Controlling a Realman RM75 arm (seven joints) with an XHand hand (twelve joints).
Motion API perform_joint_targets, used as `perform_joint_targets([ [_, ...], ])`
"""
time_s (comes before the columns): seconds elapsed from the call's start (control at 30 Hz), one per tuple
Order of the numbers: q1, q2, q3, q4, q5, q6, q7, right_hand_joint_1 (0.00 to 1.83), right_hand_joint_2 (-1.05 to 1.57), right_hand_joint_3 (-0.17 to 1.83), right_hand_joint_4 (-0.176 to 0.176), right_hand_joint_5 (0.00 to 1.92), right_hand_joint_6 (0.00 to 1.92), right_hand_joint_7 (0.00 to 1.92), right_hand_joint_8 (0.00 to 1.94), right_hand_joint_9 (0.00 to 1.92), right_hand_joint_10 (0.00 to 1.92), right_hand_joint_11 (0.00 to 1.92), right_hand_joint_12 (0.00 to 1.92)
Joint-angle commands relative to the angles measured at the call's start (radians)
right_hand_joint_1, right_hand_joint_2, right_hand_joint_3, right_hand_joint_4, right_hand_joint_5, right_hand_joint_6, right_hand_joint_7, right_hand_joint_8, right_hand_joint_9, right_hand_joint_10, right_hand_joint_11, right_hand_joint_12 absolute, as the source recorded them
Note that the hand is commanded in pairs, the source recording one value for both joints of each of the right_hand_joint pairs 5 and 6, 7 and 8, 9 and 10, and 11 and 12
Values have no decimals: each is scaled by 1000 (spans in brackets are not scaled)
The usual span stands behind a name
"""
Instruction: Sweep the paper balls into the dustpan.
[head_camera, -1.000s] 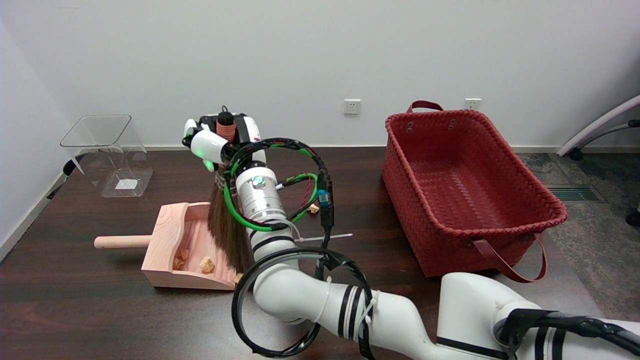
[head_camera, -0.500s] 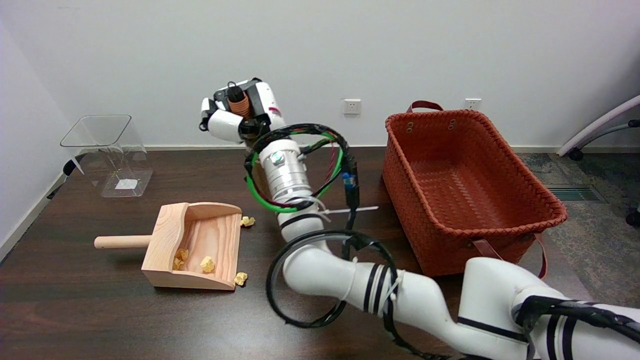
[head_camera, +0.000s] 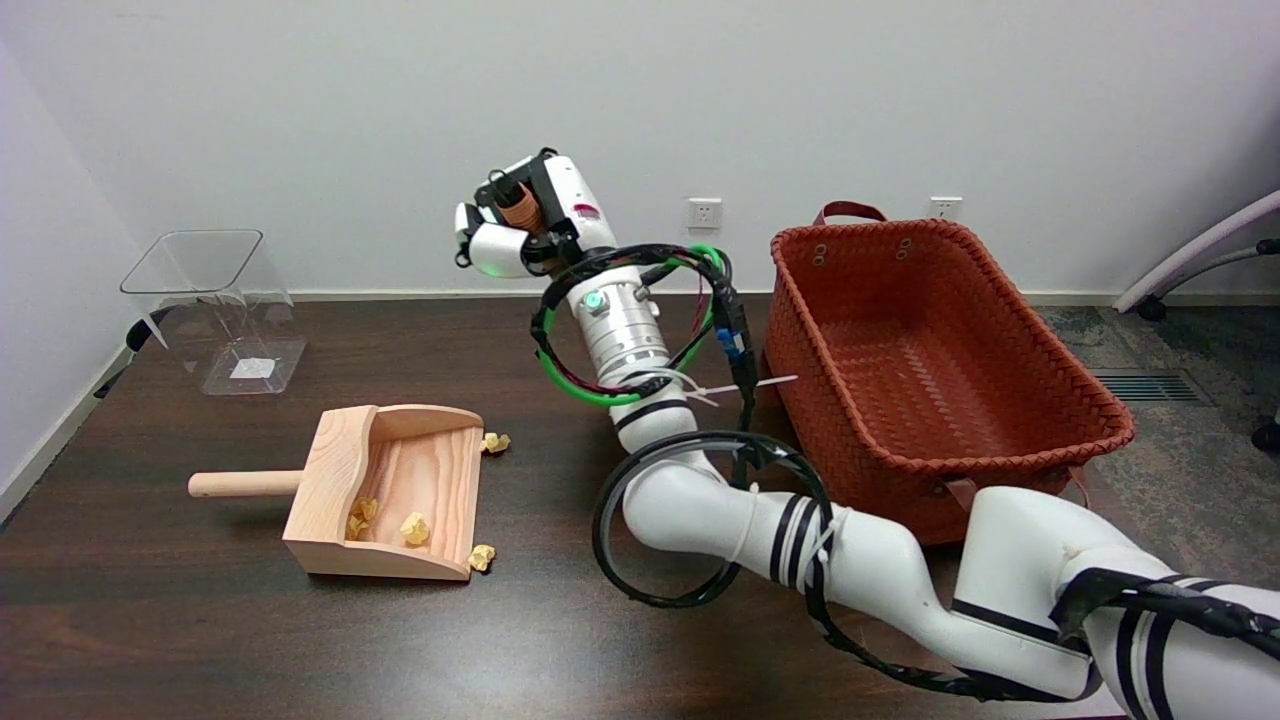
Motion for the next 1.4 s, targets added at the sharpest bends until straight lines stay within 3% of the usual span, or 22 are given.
perform_joint_targets([
  [0.03,10,44,-4,165,-70,-23,-26,1164,862,1005,0,1920,1920,1920,1920,1920,1920,1920,1920],
  [0.8,-22,-50,0,221,139,-37,147,1129,963,926,0,1920,1920,1920,1920,1920,1920,1920,1920],
  [1.4,-89,-100,-6,49,177,-101,330,1130,908,957,0,1920,1920,1920,1920,1920,1920,1920,1920],
])
